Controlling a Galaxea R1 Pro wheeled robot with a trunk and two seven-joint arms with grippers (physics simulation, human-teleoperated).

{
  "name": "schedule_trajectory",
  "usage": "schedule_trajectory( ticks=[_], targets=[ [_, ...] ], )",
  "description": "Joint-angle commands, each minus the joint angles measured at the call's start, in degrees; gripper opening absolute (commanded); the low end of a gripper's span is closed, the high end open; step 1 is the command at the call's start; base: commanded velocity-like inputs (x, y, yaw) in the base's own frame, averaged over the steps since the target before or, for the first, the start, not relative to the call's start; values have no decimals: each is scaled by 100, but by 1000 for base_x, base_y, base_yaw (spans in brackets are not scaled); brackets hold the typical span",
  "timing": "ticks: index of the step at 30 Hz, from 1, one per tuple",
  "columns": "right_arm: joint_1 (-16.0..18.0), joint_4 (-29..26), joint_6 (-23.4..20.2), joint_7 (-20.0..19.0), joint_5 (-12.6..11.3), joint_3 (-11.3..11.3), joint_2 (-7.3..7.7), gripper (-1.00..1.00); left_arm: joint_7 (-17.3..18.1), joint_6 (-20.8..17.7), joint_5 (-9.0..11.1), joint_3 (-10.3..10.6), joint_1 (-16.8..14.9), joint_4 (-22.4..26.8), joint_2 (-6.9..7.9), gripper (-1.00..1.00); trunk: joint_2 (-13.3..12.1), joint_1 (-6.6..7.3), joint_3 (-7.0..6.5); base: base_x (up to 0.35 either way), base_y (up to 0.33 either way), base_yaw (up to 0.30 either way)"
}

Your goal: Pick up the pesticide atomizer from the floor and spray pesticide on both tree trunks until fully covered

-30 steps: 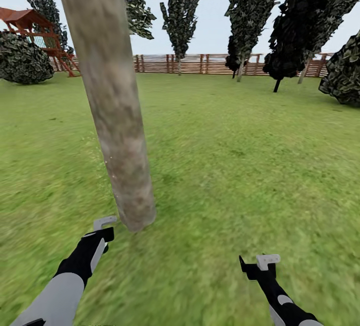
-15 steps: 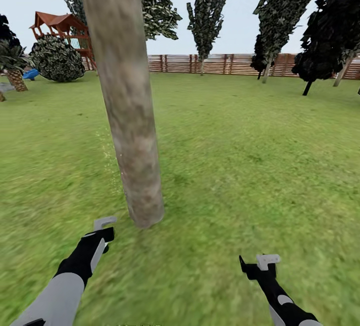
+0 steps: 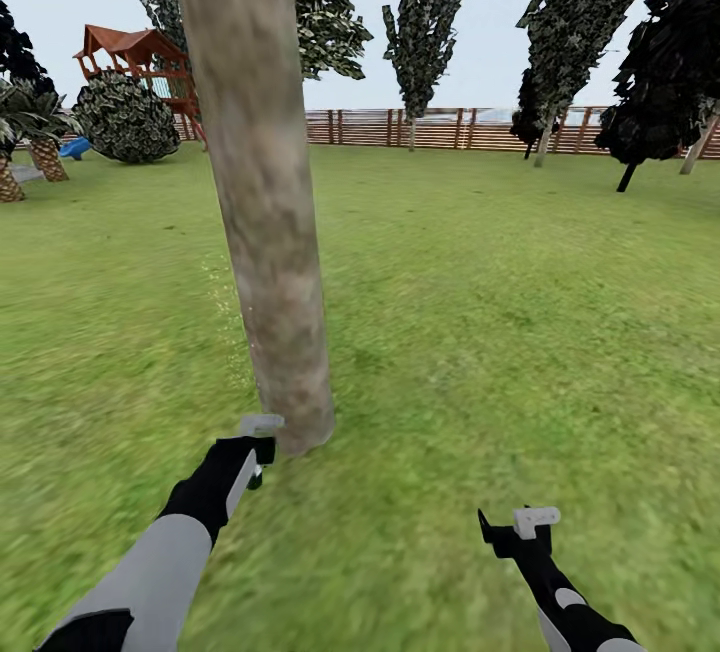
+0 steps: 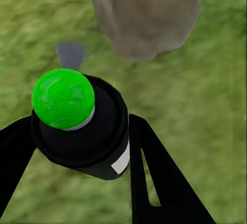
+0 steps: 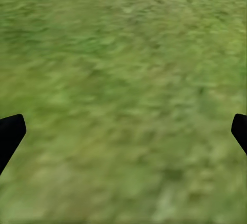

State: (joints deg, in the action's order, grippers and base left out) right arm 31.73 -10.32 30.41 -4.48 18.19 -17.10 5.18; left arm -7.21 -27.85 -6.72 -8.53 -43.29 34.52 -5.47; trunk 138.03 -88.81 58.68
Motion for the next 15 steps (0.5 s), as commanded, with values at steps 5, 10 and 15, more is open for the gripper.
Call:
schedule_trajectory(
  ticks=[5, 10, 15],
  targets=[
    [0, 3, 0, 8, -7, -3, 15, 100, -8, -308, -43, 0, -299, 19, -267, -100, 0, 0, 1, 0, 0, 0],
    [0, 12, 0, 9, -8, -3, 24, 100, -14, -402, -61, -26, -328, 32, 88, -100, 0, 0, -1, 0, 0, -86],
    [0, 25, 0, 4, -8, -3, 20, 100, -1, -413, -53, -4, -277, 19, 221, -100, 0, 0, -4, 0, 0, -104]
  ],
)
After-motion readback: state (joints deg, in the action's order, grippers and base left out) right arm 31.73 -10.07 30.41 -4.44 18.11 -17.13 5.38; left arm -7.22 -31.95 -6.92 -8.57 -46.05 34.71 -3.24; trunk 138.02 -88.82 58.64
